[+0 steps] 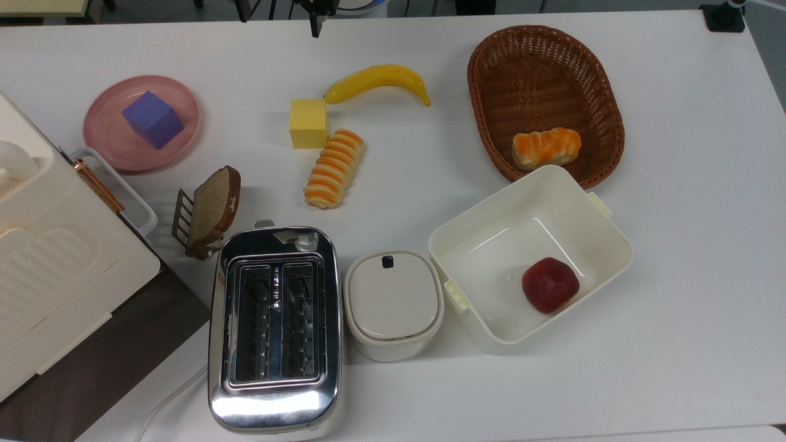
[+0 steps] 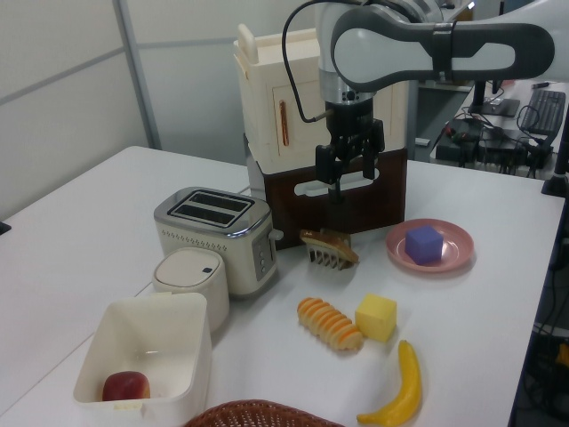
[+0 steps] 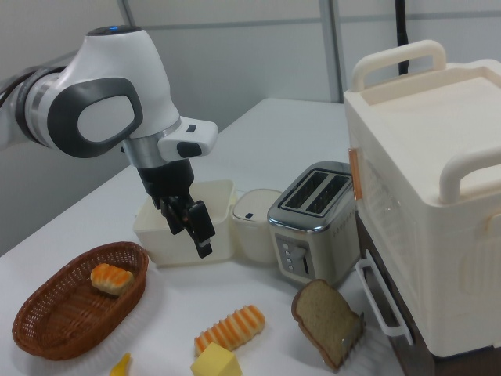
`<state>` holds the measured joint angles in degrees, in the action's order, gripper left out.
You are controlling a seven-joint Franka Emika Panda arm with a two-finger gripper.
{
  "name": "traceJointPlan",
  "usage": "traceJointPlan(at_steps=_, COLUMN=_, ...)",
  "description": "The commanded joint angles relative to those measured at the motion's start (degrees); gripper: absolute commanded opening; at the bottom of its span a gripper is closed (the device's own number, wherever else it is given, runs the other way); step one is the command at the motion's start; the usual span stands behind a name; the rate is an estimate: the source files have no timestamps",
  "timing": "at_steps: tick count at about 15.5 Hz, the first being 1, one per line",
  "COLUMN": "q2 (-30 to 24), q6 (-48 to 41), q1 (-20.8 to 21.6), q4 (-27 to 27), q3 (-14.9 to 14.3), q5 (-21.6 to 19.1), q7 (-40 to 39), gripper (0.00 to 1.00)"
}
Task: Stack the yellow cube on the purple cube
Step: 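Lift the gripper and move it toward the yellow cube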
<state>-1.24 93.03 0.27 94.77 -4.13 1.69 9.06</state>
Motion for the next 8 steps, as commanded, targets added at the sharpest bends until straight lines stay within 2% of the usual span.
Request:
traceJointPlan(at_steps=1, q2=0.01, q6=-1.36, q1=-0.35, q4=-0.73, q3=-0.35, q5=-0.55, q7=-1.42, gripper=1.00)
traceJointPlan(at_steps=8, q2=0.10, q6=-1.54, q1=-0.71, q4=-1.08, q3=-0.26, q5=-0.55, q7=-1.33, gripper=1.00)
